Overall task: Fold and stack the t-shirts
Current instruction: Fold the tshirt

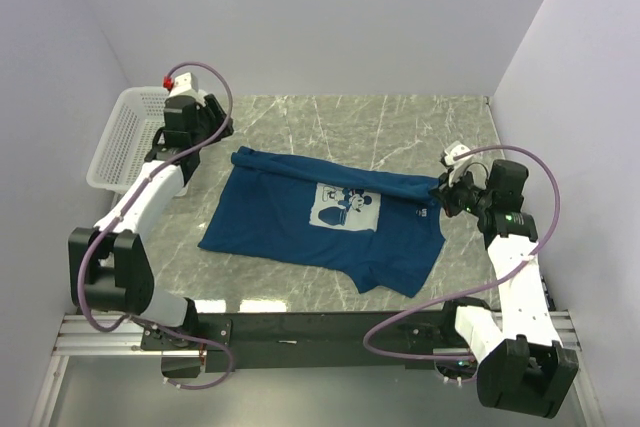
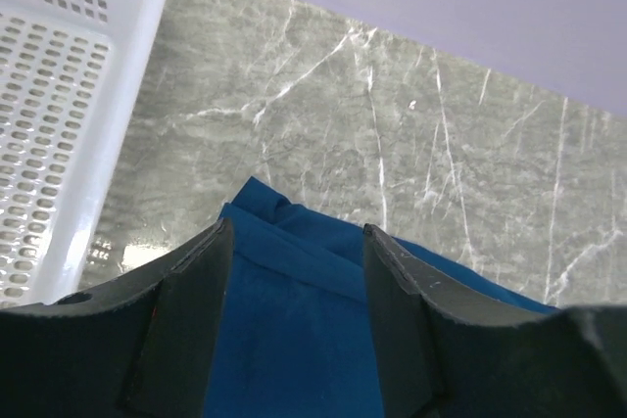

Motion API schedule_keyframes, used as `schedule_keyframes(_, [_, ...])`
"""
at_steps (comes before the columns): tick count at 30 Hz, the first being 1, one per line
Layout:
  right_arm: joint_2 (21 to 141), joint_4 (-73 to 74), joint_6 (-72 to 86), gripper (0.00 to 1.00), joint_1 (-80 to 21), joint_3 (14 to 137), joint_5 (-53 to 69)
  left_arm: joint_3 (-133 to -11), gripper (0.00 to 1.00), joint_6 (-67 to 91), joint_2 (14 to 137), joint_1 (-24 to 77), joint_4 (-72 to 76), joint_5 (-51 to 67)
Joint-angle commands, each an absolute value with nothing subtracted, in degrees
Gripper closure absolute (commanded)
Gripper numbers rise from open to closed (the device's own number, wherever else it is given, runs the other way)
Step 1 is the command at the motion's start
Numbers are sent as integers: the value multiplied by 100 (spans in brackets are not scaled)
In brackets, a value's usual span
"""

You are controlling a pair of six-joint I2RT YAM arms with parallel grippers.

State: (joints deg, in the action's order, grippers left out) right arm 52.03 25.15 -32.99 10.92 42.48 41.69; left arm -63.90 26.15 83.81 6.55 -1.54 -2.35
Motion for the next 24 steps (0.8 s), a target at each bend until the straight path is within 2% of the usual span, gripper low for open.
schedule_keyframes(1, [5010,2663,-3568,100,1125,4157,4280,-6407,39,2540,7859,563,-263,-62])
schedule_keyframes(24, [4483,3603,-4393,100,1011,3990,4526,-5845,38,2716,6829,475,-527,272])
